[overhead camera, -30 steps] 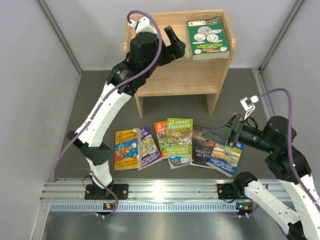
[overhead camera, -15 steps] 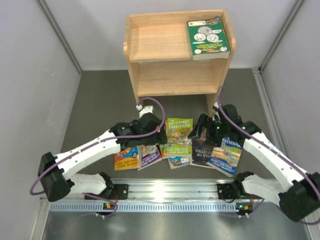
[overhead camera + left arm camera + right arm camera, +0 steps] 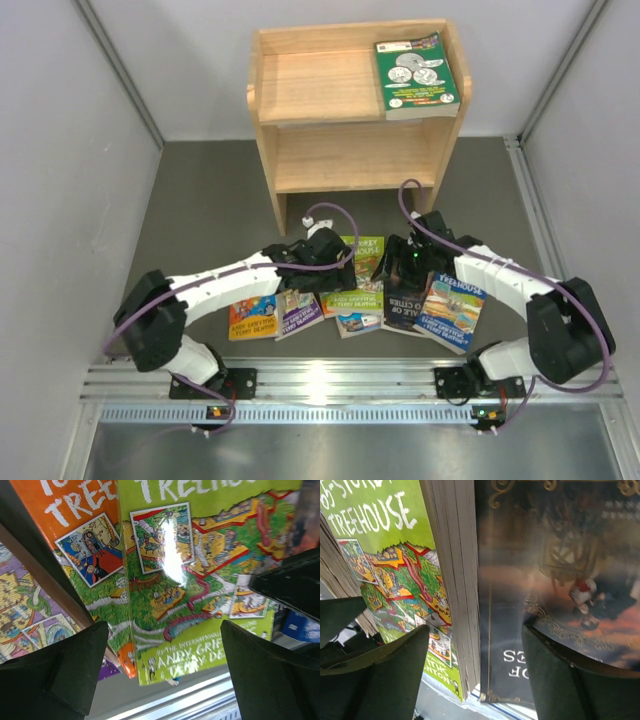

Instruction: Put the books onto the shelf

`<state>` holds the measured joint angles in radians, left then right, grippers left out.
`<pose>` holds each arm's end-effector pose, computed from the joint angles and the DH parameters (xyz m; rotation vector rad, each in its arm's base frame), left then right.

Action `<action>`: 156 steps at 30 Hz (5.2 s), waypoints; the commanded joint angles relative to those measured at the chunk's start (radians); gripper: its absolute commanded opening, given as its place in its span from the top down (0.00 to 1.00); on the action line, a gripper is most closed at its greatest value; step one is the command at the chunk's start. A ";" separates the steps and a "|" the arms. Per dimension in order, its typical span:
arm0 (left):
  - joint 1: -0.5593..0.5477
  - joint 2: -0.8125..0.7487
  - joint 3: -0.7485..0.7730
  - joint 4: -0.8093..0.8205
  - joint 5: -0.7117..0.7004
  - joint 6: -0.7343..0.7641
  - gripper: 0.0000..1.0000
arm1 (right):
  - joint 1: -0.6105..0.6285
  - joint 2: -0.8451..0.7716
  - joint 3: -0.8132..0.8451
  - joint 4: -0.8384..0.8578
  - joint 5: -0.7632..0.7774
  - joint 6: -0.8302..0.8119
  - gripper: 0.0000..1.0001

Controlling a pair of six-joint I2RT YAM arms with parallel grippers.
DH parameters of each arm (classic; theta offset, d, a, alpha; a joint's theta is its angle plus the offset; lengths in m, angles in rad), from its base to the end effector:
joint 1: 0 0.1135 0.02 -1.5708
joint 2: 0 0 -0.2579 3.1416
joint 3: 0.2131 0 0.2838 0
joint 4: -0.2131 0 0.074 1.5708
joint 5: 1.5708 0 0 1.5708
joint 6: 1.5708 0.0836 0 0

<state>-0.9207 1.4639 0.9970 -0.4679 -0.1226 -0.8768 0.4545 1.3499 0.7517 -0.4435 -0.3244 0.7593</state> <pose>0.2263 -0.2807 0.1724 0.0046 2.5955 -0.5693 0.2613 0.1573 0.1262 0.3001 2.7651 0.8028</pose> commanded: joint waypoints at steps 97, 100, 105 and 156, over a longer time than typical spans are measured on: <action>-0.116 -0.268 0.501 0.230 0.015 -0.061 1.00 | 0.280 -0.739 0.403 -0.251 0.295 0.135 0.00; -0.116 -0.238 0.595 0.233 -0.002 -0.027 1.00 | 0.282 -0.823 0.507 -0.371 0.430 0.118 0.00; -0.101 -0.107 0.843 0.282 -0.009 0.078 1.00 | 0.283 -0.951 0.538 -0.515 0.559 0.141 0.00; 0.011 0.582 1.454 0.485 -0.531 0.678 0.01 | 0.366 -1.120 0.578 -0.834 0.690 0.308 0.00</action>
<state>-0.9039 2.0758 2.4264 0.0834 -0.7124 -0.4137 0.8021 0.2420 1.3113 -1.2568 0.3443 1.0595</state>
